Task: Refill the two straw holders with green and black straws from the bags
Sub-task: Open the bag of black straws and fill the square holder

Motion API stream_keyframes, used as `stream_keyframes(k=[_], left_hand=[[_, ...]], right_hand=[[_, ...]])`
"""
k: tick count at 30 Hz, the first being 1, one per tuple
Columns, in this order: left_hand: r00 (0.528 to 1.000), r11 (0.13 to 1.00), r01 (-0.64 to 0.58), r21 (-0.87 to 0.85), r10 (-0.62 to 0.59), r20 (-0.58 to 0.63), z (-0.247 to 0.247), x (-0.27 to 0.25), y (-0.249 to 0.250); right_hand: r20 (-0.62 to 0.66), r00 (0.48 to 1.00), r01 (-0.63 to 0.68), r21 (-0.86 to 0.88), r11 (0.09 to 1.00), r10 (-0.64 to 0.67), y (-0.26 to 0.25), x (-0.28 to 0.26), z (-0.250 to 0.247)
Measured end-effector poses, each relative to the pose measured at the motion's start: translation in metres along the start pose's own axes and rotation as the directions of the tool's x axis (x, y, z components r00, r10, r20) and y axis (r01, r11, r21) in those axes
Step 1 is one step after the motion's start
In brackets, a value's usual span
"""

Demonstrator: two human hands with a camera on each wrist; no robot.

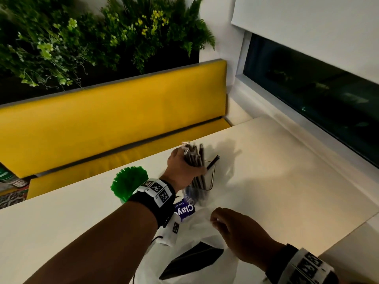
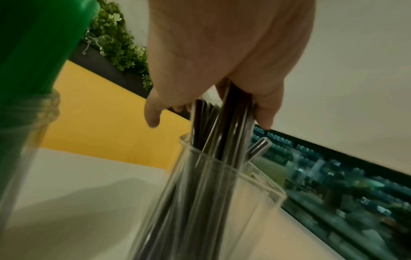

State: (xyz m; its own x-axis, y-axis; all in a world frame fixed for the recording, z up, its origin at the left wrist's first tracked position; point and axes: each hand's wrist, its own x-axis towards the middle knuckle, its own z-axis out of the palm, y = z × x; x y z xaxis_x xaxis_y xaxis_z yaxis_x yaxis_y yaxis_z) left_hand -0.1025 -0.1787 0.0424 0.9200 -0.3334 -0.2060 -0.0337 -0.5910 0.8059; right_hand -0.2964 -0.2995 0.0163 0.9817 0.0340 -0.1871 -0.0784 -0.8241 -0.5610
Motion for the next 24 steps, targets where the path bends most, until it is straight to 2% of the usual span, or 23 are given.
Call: stream_keyframes(k=[2, 4, 6, 8, 10, 12, 14, 15, 16, 17, 19, 20, 23, 24], left_hand=[[0.995, 1.0, 0.008, 0.024, -0.01, 0.104, -0.012, -0.005, 0.005], [0.983, 0.999, -0.043, 0.033, 0.037, 0.181, -0.032, -0.016, 0.017], [0.977, 0.982, -0.154, 0.111, 0.134, 0.169, -0.053, -0.034, 0.03], [0.962, 0.933, -0.27, 0.239, 0.254, 0.097, -0.073, -0.061, 0.044], [0.897, 0.845, -0.433, 0.315, 0.439, 0.056, -0.084, -0.095, 0.045], [0.841, 0.791, -0.541, 0.287, 0.498, 0.211, -0.079, -0.129, 0.041], [0.79, 0.757, -0.567, 0.325, 0.389, 0.474, -0.057, -0.152, 0.026], [0.783, 0.758, -0.537, 0.371, 0.282, 0.555, -0.041, -0.156, 0.012], [0.794, 0.775, -0.471, 0.421, 0.165, 0.585, -0.025, -0.156, -0.005], [0.814, 0.804, -0.392, 0.447, 0.077, 0.575, -0.01, -0.154, -0.022], [0.842, 0.86, -0.271, 0.432, -0.006, 0.54, 0.014, -0.148, -0.053], [0.846, 0.861, -0.243, 0.446, -0.036, 0.531, 0.023, -0.145, -0.065], [0.851, 0.732, -0.304, 0.609, -0.079, 0.52, 0.044, -0.14, -0.086], [0.872, 0.703, -0.301, 0.645, -0.072, 0.485, 0.049, -0.14, -0.088]], right_hand=[[-0.001, 1.0, -0.002, 0.005, 1.0, 0.002, 0.001, 0.001, -0.002], [-0.007, 1.0, 0.001, 0.005, 1.0, -0.001, 0.001, 0.003, -0.003], [-0.014, 1.0, 0.004, -0.003, 1.0, -0.004, 0.0, 0.005, -0.003], [-0.025, 1.0, 0.005, -0.002, 1.0, -0.006, -0.001, 0.008, -0.004], [-0.044, 0.999, 0.026, 0.005, 1.0, -0.025, -0.003, 0.009, -0.005], [-0.067, 0.997, 0.04, 0.041, 0.998, -0.037, -0.007, 0.01, -0.007], [-0.067, 0.998, 0.025, 0.115, 0.993, -0.017, -0.013, 0.011, -0.008], [-0.06, 0.998, 0.029, 0.153, 0.988, -0.02, -0.017, 0.012, -0.008], [-0.05, 0.998, 0.045, 0.174, 0.984, -0.037, -0.021, 0.012, -0.007], [-0.035, 0.998, 0.066, 0.181, 0.981, -0.06, -0.025, 0.012, -0.005], [0.002, 0.997, 0.082, 0.196, 0.977, -0.084, -0.032, 0.011, -0.001], [0.014, 0.996, 0.083, 0.207, 0.975, -0.088, -0.034, 0.01, 0.001], [0.007, 0.994, 0.103, 0.24, 0.965, -0.108, -0.04, 0.008, 0.005], [-0.002, 0.994, 0.109, 0.256, 0.96, -0.112, -0.042, 0.007, 0.006]])
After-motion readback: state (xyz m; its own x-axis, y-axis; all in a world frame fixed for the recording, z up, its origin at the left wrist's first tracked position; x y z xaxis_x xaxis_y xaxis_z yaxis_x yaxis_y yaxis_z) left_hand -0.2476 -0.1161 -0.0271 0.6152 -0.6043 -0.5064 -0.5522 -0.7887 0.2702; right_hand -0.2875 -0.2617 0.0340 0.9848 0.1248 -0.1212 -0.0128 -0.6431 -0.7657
